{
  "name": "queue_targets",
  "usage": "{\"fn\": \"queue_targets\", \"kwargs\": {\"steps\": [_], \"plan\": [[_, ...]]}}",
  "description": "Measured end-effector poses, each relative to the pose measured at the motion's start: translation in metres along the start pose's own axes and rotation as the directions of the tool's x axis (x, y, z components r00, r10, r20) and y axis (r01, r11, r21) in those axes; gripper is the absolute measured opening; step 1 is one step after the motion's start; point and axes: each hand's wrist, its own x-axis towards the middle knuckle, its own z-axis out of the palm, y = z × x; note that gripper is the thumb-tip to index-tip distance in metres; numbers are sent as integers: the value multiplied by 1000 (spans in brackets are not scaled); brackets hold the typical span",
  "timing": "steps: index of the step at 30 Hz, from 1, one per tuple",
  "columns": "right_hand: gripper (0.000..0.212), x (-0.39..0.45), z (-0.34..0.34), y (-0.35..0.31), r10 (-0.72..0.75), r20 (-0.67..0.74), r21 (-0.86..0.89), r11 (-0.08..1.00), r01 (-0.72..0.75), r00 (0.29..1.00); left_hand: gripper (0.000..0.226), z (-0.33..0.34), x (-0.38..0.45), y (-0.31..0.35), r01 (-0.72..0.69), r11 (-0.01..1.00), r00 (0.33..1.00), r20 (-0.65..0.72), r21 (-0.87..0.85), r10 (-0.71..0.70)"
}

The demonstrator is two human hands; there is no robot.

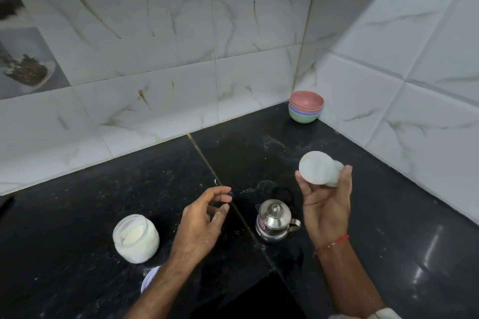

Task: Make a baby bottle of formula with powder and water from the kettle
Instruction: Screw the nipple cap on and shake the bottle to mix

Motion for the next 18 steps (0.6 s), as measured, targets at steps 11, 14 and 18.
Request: {"fn": "queue_targets", "kwargs": {"steps": [11, 14, 18], "plan": [[71, -19, 14, 19, 18, 48, -186, 983, -9, 999, 36, -10, 11, -9, -2, 1000, 999, 35, -32, 3], [69, -20, 13, 26, 7, -17, -60, 998, -8, 1000, 35, -15, 11, -14, -3, 1000, 999, 41, -24, 4], [89, -36, 7, 34, 336, 537, -642, 758, 116, 774, 37, -15, 14, -16, -16, 1000, 998, 61, 7, 15]]}}
